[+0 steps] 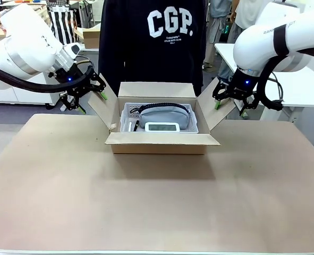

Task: Pack the gift set into the box.
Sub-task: Lift both hands away from the flaps of the Package Box, then press and hold the closed box until the human finishes sealing it.

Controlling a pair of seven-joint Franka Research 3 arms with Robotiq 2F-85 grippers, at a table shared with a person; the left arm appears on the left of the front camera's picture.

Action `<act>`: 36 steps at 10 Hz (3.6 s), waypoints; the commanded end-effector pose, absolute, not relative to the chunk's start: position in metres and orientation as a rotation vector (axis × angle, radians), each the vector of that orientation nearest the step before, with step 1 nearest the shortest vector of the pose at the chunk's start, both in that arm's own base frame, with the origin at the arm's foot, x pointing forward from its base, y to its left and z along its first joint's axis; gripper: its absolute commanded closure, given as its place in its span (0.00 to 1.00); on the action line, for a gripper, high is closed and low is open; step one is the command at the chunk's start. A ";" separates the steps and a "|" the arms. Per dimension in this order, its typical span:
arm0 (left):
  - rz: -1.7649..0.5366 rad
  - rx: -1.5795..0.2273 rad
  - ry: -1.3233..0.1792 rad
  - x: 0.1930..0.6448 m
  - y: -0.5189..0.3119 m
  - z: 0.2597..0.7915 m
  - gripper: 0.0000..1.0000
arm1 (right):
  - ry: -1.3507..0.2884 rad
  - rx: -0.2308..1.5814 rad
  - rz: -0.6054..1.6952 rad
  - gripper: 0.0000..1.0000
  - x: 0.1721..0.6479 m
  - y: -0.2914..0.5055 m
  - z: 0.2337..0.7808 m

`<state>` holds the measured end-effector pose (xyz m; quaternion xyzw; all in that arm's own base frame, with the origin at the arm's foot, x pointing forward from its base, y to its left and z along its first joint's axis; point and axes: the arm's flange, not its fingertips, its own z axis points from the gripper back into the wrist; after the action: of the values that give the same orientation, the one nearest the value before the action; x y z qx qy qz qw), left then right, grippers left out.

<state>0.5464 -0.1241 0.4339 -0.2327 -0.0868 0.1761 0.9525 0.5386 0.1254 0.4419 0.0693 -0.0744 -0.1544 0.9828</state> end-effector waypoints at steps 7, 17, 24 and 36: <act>0.368 -0.458 -0.173 0.546 -0.125 0.435 0.00 | -0.156 0.111 -0.312 0.00 0.540 0.127 0.446; 0.085 -1.295 -0.121 0.471 -0.069 0.553 0.00 | 0.076 0.871 -0.318 0.00 0.456 0.059 0.580; 0.192 -1.538 -0.121 0.426 0.042 0.489 0.00 | 0.206 1.142 -0.480 0.00 0.388 -0.056 0.532; 0.192 -1.538 -0.121 0.426 0.042 0.489 0.00 | 0.206 1.142 -0.480 0.00 0.388 -0.056 0.532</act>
<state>0.4299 0.0437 0.4884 -0.6872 -0.0551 0.0875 0.7191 0.3874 -0.0545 0.5307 0.5298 0.0964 -0.2310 0.8103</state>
